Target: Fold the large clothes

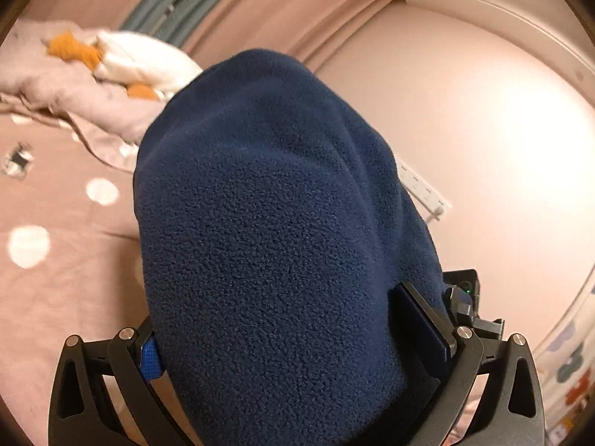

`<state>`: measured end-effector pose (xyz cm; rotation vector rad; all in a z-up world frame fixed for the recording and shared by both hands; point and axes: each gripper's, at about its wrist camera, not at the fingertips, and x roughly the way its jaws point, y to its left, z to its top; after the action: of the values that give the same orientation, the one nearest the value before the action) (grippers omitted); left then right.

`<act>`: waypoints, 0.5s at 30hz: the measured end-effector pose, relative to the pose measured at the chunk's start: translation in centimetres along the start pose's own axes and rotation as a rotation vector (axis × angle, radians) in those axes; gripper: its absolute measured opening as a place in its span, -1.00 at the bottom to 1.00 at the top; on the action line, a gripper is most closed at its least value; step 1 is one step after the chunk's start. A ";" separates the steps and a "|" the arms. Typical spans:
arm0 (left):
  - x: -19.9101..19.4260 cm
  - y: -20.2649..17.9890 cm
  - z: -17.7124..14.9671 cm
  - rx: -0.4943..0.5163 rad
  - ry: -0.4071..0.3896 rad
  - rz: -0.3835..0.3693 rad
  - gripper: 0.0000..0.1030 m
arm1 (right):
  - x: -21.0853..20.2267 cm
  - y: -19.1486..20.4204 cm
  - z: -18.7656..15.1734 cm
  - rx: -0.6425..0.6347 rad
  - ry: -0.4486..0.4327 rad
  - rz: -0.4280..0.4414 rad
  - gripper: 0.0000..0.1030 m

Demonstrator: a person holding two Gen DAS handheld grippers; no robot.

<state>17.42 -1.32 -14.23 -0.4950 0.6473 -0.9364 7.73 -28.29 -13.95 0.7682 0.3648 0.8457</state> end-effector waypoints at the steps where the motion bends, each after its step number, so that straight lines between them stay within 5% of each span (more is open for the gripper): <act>1: -0.5 -0.4 -0.4 0.002 -0.006 0.006 0.99 | 0.0 -0.3 -0.1 0.003 0.002 0.008 0.58; 11: -6.3 -2.2 -1.7 0.027 -0.066 0.083 0.99 | 1.9 1.7 -2.5 -0.011 0.035 0.110 0.59; 15: -7.1 -1.5 0.4 0.034 -0.097 0.109 0.99 | 3.3 2.4 -2.2 -0.027 0.045 0.152 0.59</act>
<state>13.82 4.08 -10.90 -0.4674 0.5646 -0.8141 7.26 -23.64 -13.71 0.7594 0.3372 1.0102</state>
